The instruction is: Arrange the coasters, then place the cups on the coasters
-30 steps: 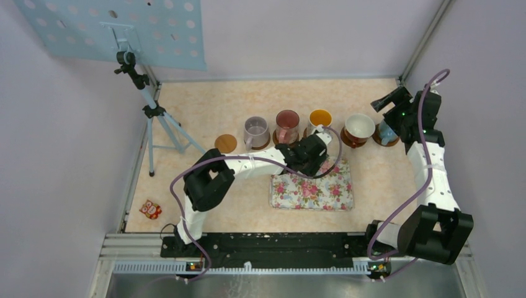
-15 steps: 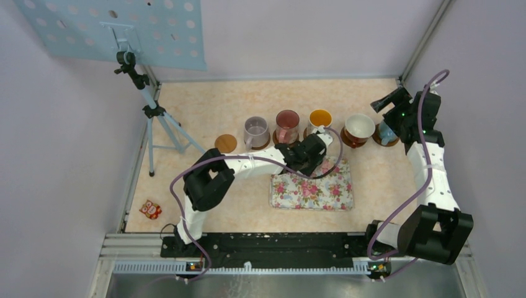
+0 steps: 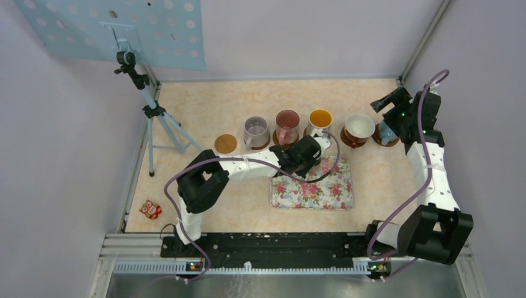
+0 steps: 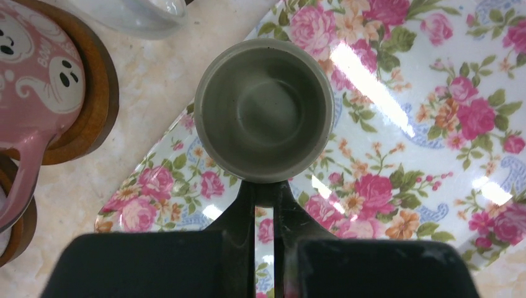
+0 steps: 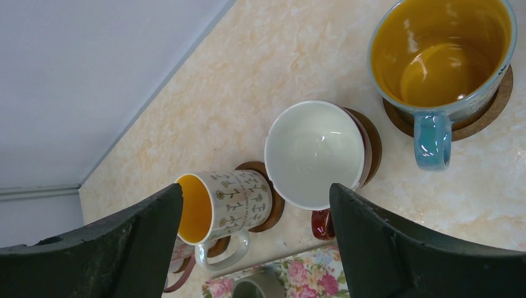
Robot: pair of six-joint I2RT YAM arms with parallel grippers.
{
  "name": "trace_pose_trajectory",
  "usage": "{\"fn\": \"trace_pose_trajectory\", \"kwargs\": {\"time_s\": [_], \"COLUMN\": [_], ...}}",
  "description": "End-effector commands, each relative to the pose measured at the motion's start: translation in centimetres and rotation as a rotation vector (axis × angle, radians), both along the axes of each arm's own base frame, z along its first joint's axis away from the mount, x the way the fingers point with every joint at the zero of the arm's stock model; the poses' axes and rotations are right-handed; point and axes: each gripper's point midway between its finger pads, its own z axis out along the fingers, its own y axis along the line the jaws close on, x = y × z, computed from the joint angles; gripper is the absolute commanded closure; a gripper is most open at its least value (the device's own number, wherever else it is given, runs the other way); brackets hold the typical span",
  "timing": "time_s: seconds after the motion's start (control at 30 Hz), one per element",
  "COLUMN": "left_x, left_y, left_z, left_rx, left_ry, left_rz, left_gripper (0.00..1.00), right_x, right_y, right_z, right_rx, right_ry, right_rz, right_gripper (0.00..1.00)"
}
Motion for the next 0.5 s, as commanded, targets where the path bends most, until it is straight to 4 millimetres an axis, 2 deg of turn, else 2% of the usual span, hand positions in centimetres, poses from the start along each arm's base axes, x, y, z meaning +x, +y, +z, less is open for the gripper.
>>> {"fn": "trace_pose_trajectory", "kwargs": {"time_s": [0.0, 0.13, 0.27, 0.4, 0.47], "left_x": [0.7, 0.2, -0.5, 1.9, 4.4], "left_y": [-0.6, -0.8, -0.6, 1.6, 3.6], "left_z": [6.0, 10.0, 15.6, 19.7, 21.2], "left_rx": [-0.123, -0.191, -0.340, -0.408, -0.410], "left_ry": [-0.114, -0.177, -0.231, -0.269, -0.285], "left_rz": [-0.046, -0.129, -0.263, -0.242, -0.186], "left_gripper": [1.00, 1.00, 1.00, 1.00, 1.00], "right_x": [0.4, 0.4, 0.6, 0.9, 1.1], "right_y": [-0.5, -0.5, -0.5, -0.4, -0.4], "right_z": [1.4, 1.3, 1.3, 1.3, 1.1], "right_rx": [-0.015, -0.019, -0.020, -0.014, -0.010], "right_ry": [-0.052, -0.049, -0.049, -0.048, -0.043], "right_rz": [0.000, 0.002, 0.007, 0.014, 0.016], "right_gripper": [0.13, 0.13, 0.13, 0.13, 0.13]}}
